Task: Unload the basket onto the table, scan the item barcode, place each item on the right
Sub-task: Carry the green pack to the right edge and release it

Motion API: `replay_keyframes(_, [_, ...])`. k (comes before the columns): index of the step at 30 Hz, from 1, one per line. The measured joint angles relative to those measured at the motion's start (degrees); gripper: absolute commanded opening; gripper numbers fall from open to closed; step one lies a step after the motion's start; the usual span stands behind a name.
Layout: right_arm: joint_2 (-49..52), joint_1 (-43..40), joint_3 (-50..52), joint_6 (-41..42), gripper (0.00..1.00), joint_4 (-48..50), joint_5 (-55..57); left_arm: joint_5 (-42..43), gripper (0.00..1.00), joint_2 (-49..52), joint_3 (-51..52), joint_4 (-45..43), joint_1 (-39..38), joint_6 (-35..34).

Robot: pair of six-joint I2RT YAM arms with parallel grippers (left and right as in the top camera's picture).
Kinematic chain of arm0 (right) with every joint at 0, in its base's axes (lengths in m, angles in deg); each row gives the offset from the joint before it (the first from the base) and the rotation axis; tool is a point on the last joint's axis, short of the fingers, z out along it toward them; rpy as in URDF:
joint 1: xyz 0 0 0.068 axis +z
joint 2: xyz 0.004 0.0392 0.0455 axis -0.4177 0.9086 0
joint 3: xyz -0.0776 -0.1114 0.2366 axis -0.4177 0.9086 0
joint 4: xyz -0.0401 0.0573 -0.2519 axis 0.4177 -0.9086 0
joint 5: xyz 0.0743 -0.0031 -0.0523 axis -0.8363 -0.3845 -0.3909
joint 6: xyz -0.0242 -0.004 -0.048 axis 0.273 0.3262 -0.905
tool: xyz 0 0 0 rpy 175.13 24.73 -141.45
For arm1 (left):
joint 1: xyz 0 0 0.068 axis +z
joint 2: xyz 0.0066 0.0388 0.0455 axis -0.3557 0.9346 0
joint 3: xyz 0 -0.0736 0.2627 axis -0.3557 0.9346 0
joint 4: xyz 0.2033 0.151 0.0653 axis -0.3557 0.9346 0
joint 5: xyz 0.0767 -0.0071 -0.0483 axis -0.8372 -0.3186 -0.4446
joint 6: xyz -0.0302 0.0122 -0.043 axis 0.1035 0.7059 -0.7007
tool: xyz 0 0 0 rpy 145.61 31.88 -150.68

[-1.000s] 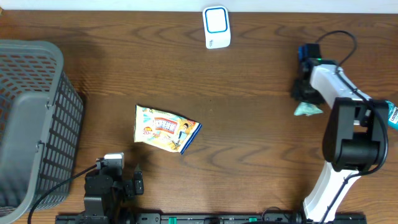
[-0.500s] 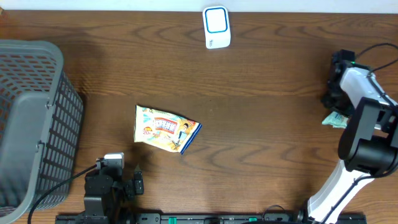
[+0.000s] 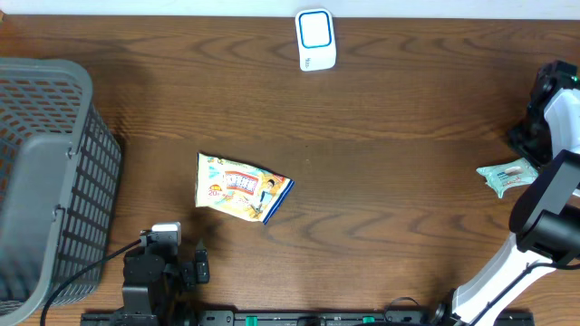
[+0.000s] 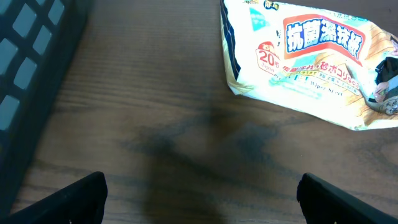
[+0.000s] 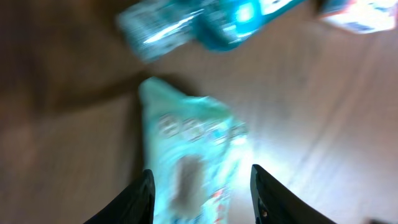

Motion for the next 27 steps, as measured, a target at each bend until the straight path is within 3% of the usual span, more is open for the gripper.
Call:
replay_keyframes(3, [-0.85,1.29,-0.17,-1.27,0.51,-0.28,-4.13,0.0,0.98,0.0,0.0,0.0,0.0,0.0])
replay_keyframes(7, [-5.49,4.72,-0.17,-4.04,0.64,-0.35,-10.08,0.0,0.98,0.0,0.0,0.0,0.0,0.0])
replay_keyframes(9, [-9.18,7.34,-0.24,-5.77,0.8,0.24,-13.07,0.0,0.98,0.0,0.0,0.0,0.0,0.0])
replay_keyframes(11, [-13.14,10.45,-0.48,-7.56,0.82,1.03,-15.04,0.0,0.97,0.0,0.0,0.02,0.0,0.0])
replay_keyframes(12, [-14.82,12.07,-0.66,-8.33,0.71,1.22,-15.32,0.0,0.98,0.0,0.0,0.0,0.0,0.0])
replay_keyframes(13, [-16.22,13.66,-0.92,-9.16,0.44,1.14,-15.43,0.0,0.98,0.0,0.0,0.0,0.0,0.0])
replay_keyframes(14, [-17.44,15.26,-1.18,-9.57,0.31,0.72,-15.41,0.0,0.98,0.0,0.0,0.0,0.0,0.0])
replay_keyframes(17, [-18.73,17.99,-1.53,-9.77,0.03,-2.95,-15.37,0.0,0.98,0.0,0.0,0.0,0.0,0.0])
replay_keyframes(21, [-18.69,20.17,3.04,-7.63,0.01,-3.69,-12.04,0.0,0.98,0.0,0.0,0.0,0.0,0.02])
replay_keyframes(27, [-18.16,20.5,18.71,-1.62,0.01,1.92,-5.92,0.0,0.98,0.0,0.0,0.0,0.0,0.0])
